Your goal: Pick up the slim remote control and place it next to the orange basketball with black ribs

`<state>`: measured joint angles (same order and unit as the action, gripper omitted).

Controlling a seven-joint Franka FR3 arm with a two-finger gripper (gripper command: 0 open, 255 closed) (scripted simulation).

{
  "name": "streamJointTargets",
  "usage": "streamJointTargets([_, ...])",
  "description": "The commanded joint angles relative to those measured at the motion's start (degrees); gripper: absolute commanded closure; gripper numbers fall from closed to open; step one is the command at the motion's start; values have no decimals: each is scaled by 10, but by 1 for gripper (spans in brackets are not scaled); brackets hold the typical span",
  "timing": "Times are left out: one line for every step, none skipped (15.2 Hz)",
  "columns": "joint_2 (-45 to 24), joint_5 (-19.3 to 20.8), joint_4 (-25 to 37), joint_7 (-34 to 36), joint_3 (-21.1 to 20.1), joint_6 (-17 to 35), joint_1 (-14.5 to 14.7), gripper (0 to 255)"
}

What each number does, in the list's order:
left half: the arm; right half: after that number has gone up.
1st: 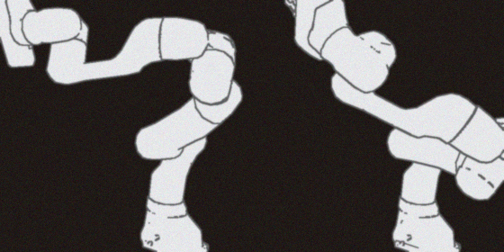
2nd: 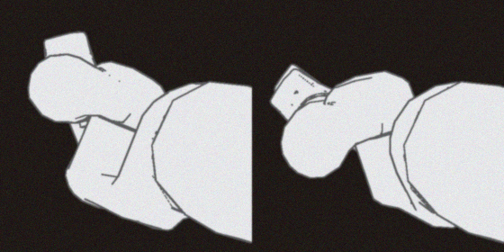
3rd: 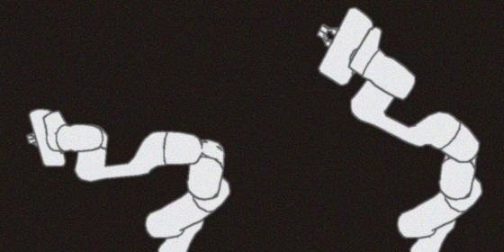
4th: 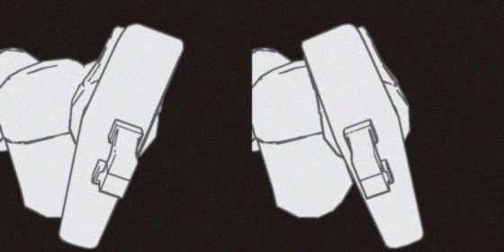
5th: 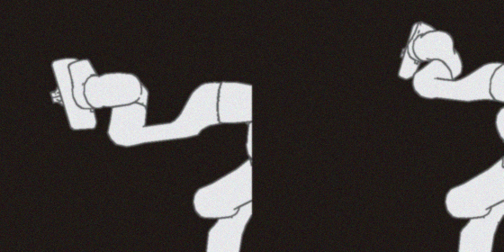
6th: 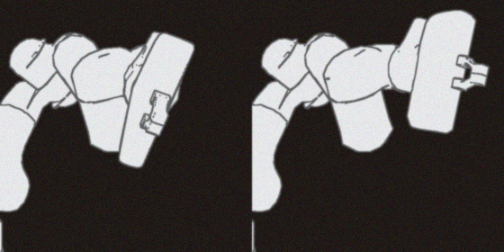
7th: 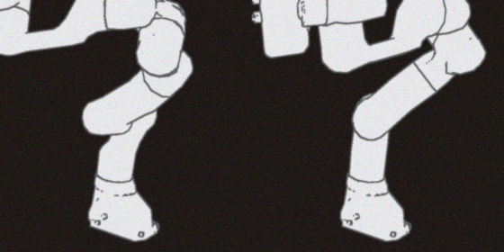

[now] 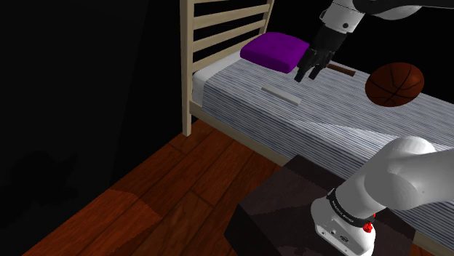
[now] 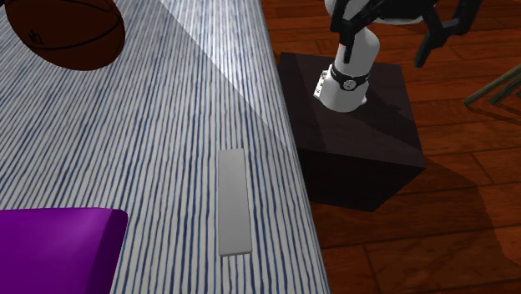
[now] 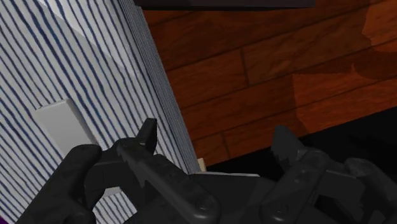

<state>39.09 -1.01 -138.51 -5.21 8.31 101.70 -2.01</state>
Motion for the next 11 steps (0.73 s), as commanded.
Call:
streamJointTargets([-32, 12, 2, -29, 20, 27, -3, 0])
streamJointTargets([-49, 16, 4, -42, 28, 41, -4, 0])
streamJointTargets([-66, 20, 6, -54, 36, 54, -5, 0])
streamJointTargets([-83, 23, 9, -67, 44, 67, -6, 0])
streamJointTargets([-101, 26, 13, -79, 52, 80, -6, 0])
streamJointTargets([-120, 28, 18, -92, 60, 93, -6, 0])
streamJointTargets([-139, 29, 23, -105, 68, 106, -6, 0])
streamJointTargets([-159, 30, 29, -118, 76, 118, -6, 0])
streamJointTargets([-179, 30, 36, -130, 84, 130, -6, 0])
streamJointTargets([-199, 29, 44, -144, 91, 141, -6, 0])
streamJointTargets([-220, 28, 52, -157, 98, 152, -5, 0])
